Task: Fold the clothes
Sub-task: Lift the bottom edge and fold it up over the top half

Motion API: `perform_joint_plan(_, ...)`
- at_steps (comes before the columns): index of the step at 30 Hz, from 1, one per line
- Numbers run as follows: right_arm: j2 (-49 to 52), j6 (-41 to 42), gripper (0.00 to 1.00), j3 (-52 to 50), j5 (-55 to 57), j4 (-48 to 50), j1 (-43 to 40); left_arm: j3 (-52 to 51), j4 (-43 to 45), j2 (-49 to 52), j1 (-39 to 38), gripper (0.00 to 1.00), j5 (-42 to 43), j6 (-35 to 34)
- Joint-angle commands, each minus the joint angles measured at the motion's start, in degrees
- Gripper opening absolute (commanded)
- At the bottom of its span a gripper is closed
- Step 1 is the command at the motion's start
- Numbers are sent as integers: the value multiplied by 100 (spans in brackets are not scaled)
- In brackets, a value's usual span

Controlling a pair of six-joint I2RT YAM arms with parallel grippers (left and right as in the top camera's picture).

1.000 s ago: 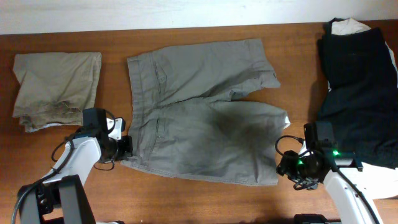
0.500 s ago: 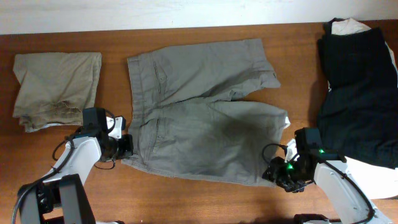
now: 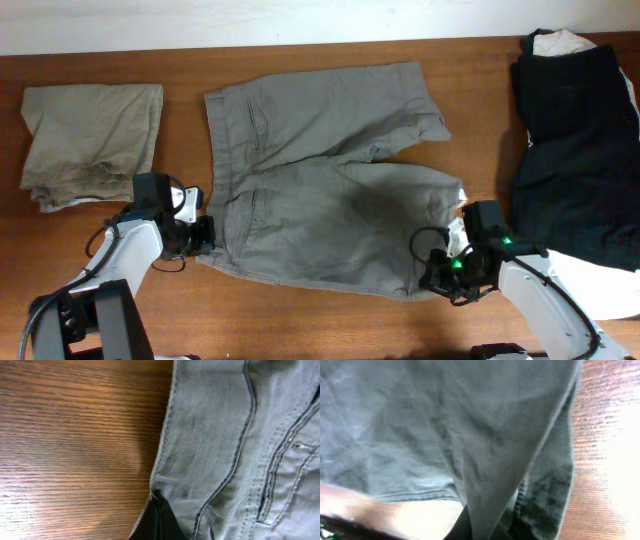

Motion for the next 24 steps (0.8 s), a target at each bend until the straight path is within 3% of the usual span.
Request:
perform_joint_plan(1,-2,-28,4,1005,-98,-710,52,33,-98,-321,2,1,463,-61)
perform_joint_plan(5,-411,-59,4,2955,-96,-2170,52,170,-800,-2306,2,1,463,-214)
perform_joint_plan(9,-1137,-57,4,3300,-98,-2721,52,299,-1342,-3893,2,1,468,-649)
perform_joint_plan(16,-2124,-15,4,4404,315,-3101,52,1641,-2579,-4588,2,0,437,-1029)
perform_joint_plan(20,-1635,-396,4,4454,614,-2199,52,1720,-2361,-4293,2,1,-387,-1589)
perform_joint_plan(22,-634,-835,4,4454,365,-1161,57,1720,-2225,-3696,2,1,-1029,-1932)
perform_joint_plan(24,61,-837,4,4465,146,-232,57,1720,-2153,-3440,4,0,-1067,-1998)
